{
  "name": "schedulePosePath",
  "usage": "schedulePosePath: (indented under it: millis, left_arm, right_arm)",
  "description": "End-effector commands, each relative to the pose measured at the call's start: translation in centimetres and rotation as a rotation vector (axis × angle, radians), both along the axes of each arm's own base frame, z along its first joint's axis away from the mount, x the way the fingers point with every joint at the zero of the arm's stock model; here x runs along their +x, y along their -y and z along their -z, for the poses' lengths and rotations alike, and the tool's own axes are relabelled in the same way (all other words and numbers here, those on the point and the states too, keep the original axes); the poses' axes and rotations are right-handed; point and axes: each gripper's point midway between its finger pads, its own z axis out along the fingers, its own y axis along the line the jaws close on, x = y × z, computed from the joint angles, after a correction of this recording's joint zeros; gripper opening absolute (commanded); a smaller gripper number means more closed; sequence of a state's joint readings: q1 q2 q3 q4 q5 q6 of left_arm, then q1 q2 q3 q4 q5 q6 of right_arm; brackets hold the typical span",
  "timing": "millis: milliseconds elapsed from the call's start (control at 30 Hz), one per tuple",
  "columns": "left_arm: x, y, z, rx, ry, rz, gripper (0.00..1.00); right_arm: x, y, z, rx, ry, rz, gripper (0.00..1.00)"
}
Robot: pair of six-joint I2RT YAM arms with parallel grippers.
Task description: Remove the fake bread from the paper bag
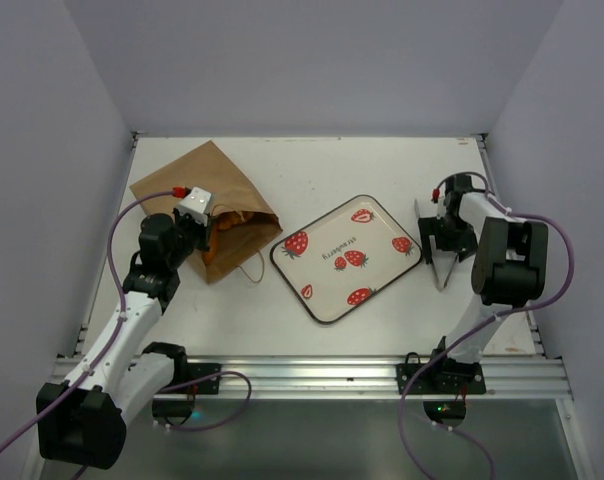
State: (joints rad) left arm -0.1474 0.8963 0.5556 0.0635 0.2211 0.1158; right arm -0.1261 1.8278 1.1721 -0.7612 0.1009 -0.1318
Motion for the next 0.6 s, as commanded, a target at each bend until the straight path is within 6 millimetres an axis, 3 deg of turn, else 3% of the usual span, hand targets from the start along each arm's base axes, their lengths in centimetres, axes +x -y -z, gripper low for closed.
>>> schedulePosePath:
  millis: [0,200,367,567]
  left_arm:
    - [0.0,0.6,-1.5,-0.007,0.025,0.025,0.00]
    - [0.0,0.6,-1.6,-0.008,0.028,0.024,0.00]
    - [0.0,0.6,-1.6,-0.006,0.029,0.024,0.00]
    - [0.0,0.6,-1.6,-0.007,0.029,0.026,0.00]
  right_arm:
    - [3.4,1.7,-0.1,-0.047,0.086,0.010,0.91]
    - [5.5,1.5,0.5,-0.002,0.099,0.020,0.92]
    - [5.8,0.9,1.8,0.060,0.082,0.055,0.95]
    - [5.9,1.4,1.9,0.096,0.094,0.143,0.99]
